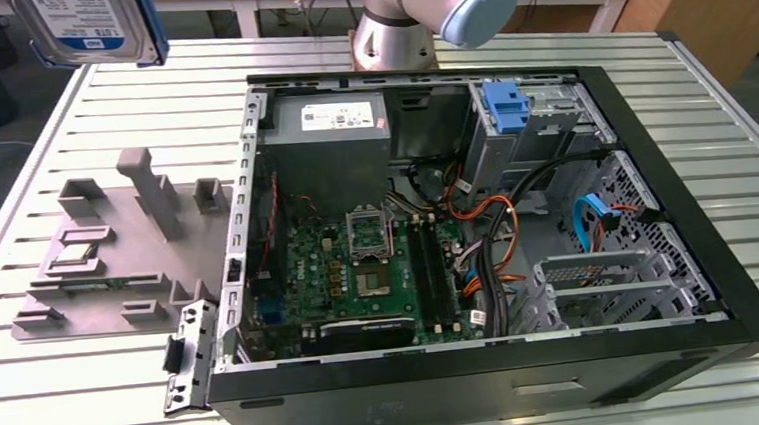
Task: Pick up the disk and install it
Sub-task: 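Pick up the disk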
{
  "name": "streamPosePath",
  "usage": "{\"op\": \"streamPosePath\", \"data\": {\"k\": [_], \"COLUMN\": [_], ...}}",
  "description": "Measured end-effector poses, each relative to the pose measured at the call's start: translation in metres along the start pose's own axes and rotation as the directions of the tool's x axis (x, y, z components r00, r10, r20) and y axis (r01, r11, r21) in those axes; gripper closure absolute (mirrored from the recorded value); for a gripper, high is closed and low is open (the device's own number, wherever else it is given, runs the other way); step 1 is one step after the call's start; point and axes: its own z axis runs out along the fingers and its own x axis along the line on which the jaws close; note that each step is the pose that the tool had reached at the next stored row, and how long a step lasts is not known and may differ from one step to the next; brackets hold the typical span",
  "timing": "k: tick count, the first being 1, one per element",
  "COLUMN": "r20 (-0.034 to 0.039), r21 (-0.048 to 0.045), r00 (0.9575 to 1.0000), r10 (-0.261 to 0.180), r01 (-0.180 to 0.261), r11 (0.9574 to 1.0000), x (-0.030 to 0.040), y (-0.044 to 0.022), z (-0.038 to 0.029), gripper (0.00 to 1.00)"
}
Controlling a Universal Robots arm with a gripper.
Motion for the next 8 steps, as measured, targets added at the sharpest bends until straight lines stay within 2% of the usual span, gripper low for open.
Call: {"op": "streamPosePath", "data": {"k": [8], "r20": [0.0], "r21": [0.0], "r00": [1.0], "r10": [0.0], "r01": [0.0], "r11": [1.0], "x": [-0.0001], "y": [-0.0041], "z": [-0.0003], "gripper": [0.65]}}
